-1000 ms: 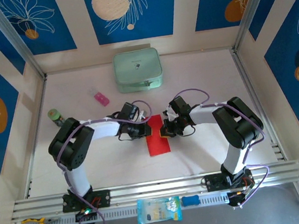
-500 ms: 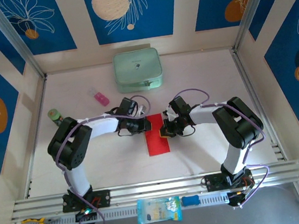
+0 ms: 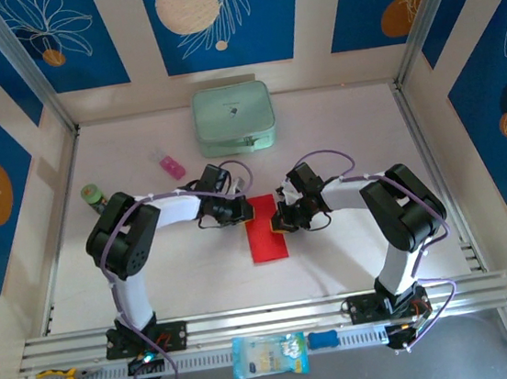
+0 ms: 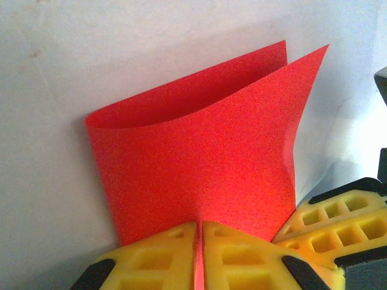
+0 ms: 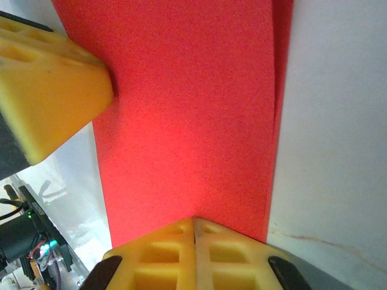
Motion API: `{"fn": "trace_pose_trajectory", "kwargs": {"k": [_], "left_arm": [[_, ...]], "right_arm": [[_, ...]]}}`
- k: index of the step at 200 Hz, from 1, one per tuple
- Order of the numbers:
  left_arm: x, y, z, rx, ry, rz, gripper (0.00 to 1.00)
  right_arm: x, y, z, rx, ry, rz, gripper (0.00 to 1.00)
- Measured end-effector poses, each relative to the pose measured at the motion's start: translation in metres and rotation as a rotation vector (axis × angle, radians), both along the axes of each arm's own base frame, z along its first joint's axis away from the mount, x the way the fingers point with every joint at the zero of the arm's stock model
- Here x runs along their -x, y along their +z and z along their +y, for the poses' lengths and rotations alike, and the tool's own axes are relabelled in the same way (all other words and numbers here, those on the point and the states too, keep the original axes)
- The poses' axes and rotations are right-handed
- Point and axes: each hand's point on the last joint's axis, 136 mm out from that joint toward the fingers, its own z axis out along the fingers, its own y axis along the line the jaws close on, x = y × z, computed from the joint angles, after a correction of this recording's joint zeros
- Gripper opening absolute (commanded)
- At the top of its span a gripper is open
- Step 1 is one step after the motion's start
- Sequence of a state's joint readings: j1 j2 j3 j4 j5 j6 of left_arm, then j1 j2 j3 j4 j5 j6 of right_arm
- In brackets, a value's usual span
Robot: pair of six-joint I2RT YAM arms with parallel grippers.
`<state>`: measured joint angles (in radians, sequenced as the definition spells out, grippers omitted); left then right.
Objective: Fold a paper plane with a square sheet of paper (pick it up from the middle)
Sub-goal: First fold the square sheet of paper in half at the center of the table.
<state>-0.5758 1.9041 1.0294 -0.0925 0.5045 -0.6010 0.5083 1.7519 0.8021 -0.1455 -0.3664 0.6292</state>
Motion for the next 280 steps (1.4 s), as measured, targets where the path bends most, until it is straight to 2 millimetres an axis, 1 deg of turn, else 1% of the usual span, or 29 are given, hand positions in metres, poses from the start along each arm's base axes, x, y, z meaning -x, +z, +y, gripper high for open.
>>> {"fn": "trace_pose_trajectory", "kwargs": {"k": [39, 65, 79, 94, 118, 156, 204, 280], "left_arm": [[-0.003, 0.007, -0.003, -0.002, -0.008, -0.002, 0.13], [-0.014, 0.02, -0.009, 0.017, -0.014, -0.027, 0.13], [-0.02, 0.023, -0.011, 0.024, -0.017, -0.043, 0.13], [-0.022, 0.018, -0.01, 0.019, -0.016, -0.037, 0.12], [-0.023, -0.001, -0.004, -0.002, -0.006, 0.0, 0.12], [-0.026, 0.0, -0.002, 0.037, -0.005, 0.021, 0.12], [-0.028, 0.0, -0.001, 0.037, 0.011, 0.03, 0.12], [-0.042, 0.0, 0.006, 0.017, 0.079, 0.031, 0.12]], "right_arm": [[0.0, 0.0, 0.0, 0.0, 0.0, 0.0, 0.0], [0.0, 0.0, 0.0, 0.0, 0.0, 0.0, 0.0], [0.0, 0.0, 0.0, 0.0, 0.0, -0.001, 0.0], [0.0, 0.0, 0.0, 0.0, 0.0, 0.0, 0.0], [0.0, 0.0, 0.0, -0.001, 0.0, -0.001, 0.0], [0.0, 0.0, 0.0, -0.003, 0.0, -0.005, 0.0], [-0.001, 0.0, 0.001, -0.005, 0.001, -0.008, 0.0], [-0.001, 0.0, 0.001, -0.008, 0.001, -0.013, 0.0]]}}
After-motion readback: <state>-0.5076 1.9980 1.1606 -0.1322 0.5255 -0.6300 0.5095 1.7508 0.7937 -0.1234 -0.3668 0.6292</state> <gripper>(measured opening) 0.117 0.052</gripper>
